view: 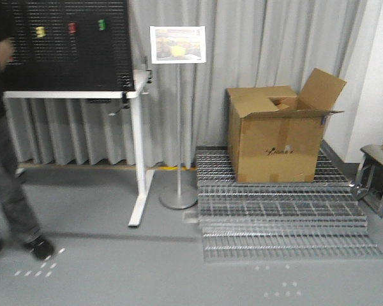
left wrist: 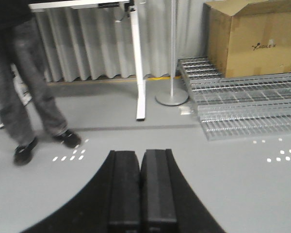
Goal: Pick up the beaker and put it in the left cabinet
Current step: 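Drive the base to the open cabinet with the blue tray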
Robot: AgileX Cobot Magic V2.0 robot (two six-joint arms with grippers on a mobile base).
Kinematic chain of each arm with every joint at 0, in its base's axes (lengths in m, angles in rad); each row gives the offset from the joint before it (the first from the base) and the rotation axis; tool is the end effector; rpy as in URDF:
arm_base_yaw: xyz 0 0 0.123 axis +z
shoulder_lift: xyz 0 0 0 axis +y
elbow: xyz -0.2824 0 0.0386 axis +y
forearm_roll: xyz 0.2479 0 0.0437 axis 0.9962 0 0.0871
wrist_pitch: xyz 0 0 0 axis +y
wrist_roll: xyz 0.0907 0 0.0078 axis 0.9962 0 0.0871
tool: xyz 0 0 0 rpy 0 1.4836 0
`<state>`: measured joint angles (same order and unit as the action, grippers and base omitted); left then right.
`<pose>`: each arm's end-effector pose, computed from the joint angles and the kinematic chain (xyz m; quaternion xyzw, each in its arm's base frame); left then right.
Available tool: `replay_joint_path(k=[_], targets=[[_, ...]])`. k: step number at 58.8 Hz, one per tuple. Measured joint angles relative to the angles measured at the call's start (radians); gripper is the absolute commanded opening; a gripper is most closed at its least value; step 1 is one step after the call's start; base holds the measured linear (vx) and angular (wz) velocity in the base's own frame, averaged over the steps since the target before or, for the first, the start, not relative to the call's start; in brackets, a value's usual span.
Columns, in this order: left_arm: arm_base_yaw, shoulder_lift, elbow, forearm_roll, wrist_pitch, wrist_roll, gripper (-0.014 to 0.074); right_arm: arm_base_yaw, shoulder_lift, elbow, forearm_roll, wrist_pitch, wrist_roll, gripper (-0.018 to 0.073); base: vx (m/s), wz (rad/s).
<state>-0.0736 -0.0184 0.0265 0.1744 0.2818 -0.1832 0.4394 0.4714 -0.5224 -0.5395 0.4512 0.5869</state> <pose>0.0545 0.0004 0.1800 0.0072 0.7736 -0.0096 0.6335 0.0966 0.0228 0.3194 -0.0678 0.7866 0.0736 0.6093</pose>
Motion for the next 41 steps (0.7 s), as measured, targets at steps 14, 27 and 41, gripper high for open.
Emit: replay_joint_path(k=[14,27,41], targets=[[0.0,0.0,0.0,0.0,0.0,0.0,0.0004,0.0,0.0,0.0,0.0,0.0,0.0,-0.0004,0.66,-0.26],[0.0,0.0,0.0,0.0,0.001,0.0,0.0004,0.0,0.0,0.0,0.0,0.0,0.0,-0.0004,0.65,-0.31],[0.0,0.0,0.0,0.0,0.001,0.0,0.0004,0.0,0.0,0.0,0.0,0.0,0.0,-0.0004,0.64,-0.44]])
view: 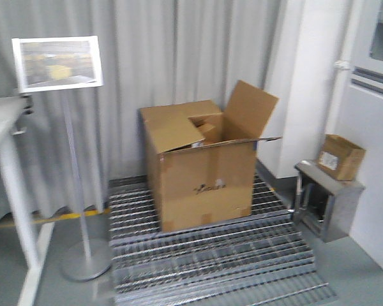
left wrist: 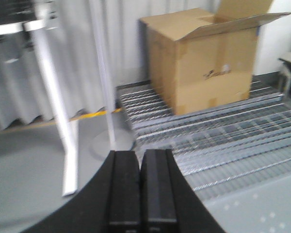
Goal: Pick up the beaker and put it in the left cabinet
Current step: 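Drive the base to the open cabinet with the blue tray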
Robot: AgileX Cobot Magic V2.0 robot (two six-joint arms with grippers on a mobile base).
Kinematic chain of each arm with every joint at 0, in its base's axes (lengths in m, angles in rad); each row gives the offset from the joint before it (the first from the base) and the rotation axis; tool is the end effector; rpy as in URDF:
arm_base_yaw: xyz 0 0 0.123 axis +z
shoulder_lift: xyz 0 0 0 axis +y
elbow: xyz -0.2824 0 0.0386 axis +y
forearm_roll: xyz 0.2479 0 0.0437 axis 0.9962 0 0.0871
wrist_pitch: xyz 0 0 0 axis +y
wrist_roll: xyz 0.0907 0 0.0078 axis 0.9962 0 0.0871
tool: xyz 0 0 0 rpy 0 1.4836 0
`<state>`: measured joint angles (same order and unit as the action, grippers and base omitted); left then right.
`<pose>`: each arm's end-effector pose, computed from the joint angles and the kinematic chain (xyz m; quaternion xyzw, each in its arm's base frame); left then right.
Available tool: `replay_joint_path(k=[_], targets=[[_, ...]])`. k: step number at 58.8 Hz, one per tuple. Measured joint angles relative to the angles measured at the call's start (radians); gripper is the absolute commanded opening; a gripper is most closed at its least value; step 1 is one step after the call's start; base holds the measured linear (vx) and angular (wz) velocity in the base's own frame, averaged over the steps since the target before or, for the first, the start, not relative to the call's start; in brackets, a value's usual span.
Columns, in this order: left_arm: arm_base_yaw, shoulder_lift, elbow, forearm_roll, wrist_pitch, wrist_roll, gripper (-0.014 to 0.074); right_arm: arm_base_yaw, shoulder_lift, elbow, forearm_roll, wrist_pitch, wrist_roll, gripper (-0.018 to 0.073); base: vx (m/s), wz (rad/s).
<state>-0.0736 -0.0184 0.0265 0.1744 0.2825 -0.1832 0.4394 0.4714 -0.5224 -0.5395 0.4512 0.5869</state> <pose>0.0545 0.0004 0.1800 0.0071 0.7738 -0.0095 0.6333 0.0966 0.0228 0.3194 -0.0678 0.7866 0.0736 0.6093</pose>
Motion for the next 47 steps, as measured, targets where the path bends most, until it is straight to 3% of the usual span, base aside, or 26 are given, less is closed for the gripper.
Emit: replay_joint_path(k=[47], targets=[[0.0,0.0,0.0,0.0,0.0,0.0,0.0004,0.0,0.0,0.0,0.0,0.0,0.0,-0.0004,0.53,-0.69]])
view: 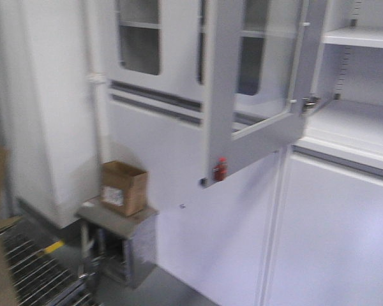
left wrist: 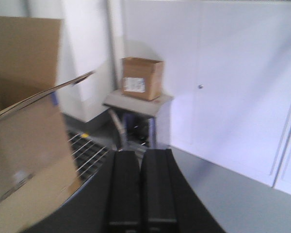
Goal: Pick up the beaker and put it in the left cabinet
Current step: 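Drive the base to the open cabinet with the blue tray, then approach the cabinet shelf and extend the right gripper over the blue tray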
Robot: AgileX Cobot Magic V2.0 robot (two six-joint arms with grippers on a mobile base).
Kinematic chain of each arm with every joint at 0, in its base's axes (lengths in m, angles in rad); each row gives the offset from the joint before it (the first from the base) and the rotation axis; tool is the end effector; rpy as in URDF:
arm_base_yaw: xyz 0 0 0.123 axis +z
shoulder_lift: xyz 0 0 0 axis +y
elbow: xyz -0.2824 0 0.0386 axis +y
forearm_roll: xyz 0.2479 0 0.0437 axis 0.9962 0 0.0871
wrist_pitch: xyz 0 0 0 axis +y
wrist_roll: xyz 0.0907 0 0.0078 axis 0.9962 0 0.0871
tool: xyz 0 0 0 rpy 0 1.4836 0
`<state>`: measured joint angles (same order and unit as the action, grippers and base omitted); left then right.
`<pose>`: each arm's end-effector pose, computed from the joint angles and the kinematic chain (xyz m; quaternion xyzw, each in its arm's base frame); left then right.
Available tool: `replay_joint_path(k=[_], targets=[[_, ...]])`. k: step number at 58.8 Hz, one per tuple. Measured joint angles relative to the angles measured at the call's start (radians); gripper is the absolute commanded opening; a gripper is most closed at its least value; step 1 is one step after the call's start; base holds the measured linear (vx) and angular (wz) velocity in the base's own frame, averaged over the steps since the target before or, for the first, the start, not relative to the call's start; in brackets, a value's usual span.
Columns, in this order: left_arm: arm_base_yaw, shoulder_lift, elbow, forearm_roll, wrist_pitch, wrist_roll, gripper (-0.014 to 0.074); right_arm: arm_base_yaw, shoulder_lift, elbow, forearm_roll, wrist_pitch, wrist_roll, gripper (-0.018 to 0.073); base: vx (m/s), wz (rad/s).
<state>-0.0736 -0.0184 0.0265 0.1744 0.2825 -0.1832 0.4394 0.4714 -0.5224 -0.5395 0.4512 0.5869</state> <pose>0.0545 0.0004 0.1800 0.0071 0.7738 -0.0095 0.6333 0.0966 0.0228 0.3194 -0.0678 0.7866 0.0736 0.6093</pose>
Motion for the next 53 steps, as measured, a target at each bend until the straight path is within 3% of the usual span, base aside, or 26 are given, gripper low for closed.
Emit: replay_joint_path(k=[53], targets=[[0.0,0.0,0.0,0.0,0.0,0.0,0.0004,0.0,0.0,0.0,0.0,0.0,0.0,-0.0004,0.29,-0.73]])
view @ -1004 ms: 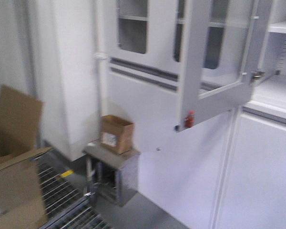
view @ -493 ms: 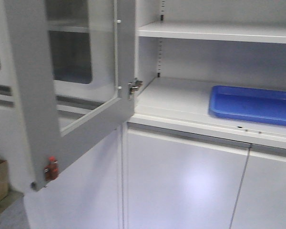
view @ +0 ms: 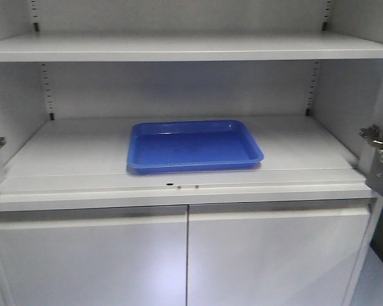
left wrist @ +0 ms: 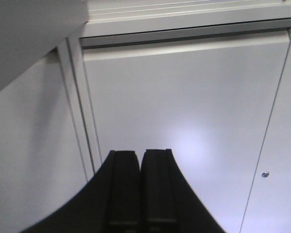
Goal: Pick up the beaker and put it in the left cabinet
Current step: 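Approach the cabinet shelf and extend the right gripper over the blue tray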
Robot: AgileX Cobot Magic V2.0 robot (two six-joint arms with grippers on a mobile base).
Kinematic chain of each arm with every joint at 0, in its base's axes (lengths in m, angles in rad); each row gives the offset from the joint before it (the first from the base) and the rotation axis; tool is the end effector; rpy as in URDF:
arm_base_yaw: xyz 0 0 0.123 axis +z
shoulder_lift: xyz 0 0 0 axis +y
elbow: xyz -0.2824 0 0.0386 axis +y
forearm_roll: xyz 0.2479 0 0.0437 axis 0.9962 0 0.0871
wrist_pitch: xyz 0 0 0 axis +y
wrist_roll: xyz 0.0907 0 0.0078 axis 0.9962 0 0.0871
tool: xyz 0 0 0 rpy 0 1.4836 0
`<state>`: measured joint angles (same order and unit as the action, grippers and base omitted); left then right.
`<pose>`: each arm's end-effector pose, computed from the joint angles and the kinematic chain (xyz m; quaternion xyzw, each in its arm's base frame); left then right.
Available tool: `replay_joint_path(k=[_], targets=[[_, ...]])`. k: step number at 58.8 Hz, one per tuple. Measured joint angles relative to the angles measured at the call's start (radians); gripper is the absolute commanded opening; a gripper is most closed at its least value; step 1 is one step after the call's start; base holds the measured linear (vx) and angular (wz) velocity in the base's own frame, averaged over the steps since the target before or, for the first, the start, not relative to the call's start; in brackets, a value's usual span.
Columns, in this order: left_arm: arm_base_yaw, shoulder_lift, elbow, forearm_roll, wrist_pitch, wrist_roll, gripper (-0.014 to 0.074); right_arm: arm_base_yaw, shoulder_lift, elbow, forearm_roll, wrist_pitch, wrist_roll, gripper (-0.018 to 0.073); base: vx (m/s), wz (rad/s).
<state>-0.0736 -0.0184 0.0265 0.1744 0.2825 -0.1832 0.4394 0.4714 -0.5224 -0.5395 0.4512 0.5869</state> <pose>0.0545 0.0004 0.1800 0.0071 0.7738 -0.0095 0.6333 0.0966 0.0228 0.3194 -0.0678 0.7866 0.0736 0.6093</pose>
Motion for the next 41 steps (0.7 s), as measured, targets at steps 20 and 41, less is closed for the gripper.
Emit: replay_joint_path(k=[20,41], targets=[[0.0,0.0,0.0,0.0,0.0,0.0,0.0004,0.0,0.0,0.0,0.0,0.0,0.0,-0.0004,0.24,-0.32],[0.0,0.0,0.0,0.0,0.0,0.0,0.0004,0.0,0.0,0.0,0.0,0.0,0.0,-0.0004,0.29,0.09]])
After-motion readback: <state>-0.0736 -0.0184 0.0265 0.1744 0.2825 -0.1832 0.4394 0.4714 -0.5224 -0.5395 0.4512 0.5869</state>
